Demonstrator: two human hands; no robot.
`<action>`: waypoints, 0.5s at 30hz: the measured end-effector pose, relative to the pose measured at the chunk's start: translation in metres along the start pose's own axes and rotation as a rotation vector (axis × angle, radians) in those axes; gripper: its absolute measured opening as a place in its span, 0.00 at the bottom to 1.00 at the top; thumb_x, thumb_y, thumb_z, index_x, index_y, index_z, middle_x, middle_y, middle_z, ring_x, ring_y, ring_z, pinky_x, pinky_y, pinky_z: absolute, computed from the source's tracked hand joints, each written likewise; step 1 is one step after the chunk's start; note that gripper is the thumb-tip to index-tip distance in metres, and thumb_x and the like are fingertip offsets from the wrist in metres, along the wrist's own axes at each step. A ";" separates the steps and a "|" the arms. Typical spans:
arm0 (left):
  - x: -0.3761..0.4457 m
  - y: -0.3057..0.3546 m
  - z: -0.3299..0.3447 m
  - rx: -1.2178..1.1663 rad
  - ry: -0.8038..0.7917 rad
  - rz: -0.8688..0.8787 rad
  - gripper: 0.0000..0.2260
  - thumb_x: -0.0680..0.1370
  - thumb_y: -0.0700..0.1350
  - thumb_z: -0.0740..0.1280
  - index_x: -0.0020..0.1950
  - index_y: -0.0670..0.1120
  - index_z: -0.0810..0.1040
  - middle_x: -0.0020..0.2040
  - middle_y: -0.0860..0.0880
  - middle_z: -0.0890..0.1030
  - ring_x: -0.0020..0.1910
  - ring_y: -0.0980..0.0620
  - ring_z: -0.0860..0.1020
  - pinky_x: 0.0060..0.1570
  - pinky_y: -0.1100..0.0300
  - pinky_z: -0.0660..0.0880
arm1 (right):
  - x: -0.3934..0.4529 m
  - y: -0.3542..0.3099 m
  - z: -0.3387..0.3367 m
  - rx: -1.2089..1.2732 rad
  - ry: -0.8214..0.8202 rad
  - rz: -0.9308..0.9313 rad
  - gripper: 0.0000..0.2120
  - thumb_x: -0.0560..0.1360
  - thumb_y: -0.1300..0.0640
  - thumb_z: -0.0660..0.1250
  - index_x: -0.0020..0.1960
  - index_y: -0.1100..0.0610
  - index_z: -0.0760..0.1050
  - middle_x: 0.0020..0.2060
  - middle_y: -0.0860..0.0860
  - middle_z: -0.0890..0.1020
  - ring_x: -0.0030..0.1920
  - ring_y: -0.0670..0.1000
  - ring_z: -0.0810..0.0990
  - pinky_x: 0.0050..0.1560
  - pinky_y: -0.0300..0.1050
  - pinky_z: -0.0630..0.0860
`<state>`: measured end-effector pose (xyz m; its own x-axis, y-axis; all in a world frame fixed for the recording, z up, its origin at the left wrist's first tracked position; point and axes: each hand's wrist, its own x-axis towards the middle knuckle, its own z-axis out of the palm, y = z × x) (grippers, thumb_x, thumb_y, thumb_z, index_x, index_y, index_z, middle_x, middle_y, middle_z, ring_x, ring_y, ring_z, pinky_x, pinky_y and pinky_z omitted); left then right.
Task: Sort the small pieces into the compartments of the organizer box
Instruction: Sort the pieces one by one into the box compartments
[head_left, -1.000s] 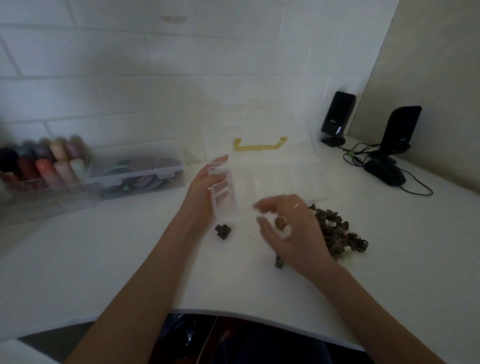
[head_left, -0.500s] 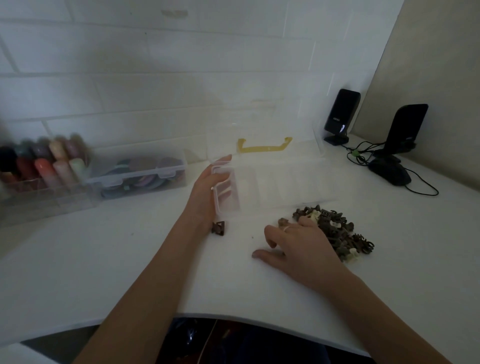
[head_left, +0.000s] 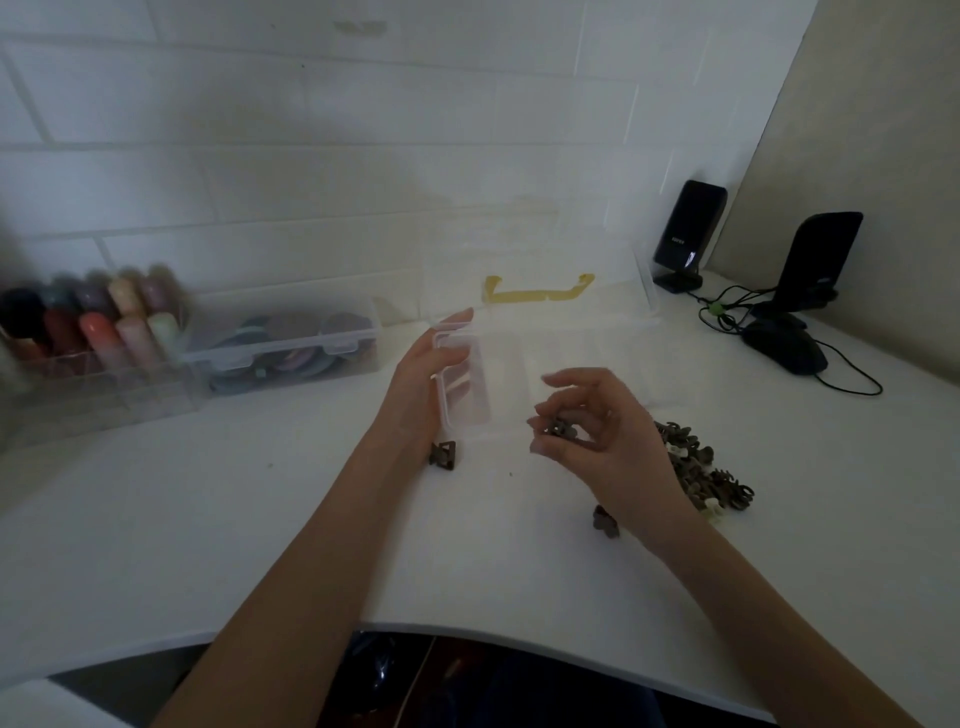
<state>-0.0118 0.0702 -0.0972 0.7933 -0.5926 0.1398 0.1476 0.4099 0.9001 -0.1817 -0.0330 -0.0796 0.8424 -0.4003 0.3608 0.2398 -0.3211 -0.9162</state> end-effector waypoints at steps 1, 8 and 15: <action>0.001 -0.001 0.000 0.010 0.001 -0.005 0.19 0.67 0.43 0.67 0.57 0.49 0.79 0.55 0.48 0.82 0.54 0.50 0.80 0.50 0.58 0.77 | 0.002 -0.003 0.001 0.023 0.012 -0.008 0.20 0.65 0.72 0.73 0.53 0.60 0.72 0.43 0.59 0.80 0.46 0.51 0.83 0.49 0.43 0.79; 0.005 -0.003 -0.002 -0.008 0.005 -0.009 0.20 0.65 0.44 0.70 0.58 0.48 0.79 0.53 0.46 0.82 0.51 0.50 0.82 0.44 0.59 0.78 | 0.026 -0.014 0.028 -0.336 0.087 -0.182 0.11 0.67 0.56 0.76 0.39 0.57 0.74 0.36 0.49 0.82 0.39 0.47 0.82 0.41 0.41 0.79; 0.006 -0.007 -0.010 -0.122 -0.030 -0.063 0.18 0.70 0.49 0.70 0.60 0.49 0.79 0.54 0.45 0.81 0.50 0.47 0.79 0.41 0.57 0.73 | 0.053 0.006 0.046 -0.931 0.014 -0.518 0.06 0.70 0.47 0.67 0.40 0.48 0.81 0.55 0.47 0.81 0.58 0.51 0.73 0.56 0.49 0.66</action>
<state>-0.0023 0.0709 -0.1066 0.7625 -0.6394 0.0983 0.2690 0.4516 0.8507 -0.1129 -0.0166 -0.0738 0.7362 -0.0350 0.6759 0.0989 -0.9824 -0.1586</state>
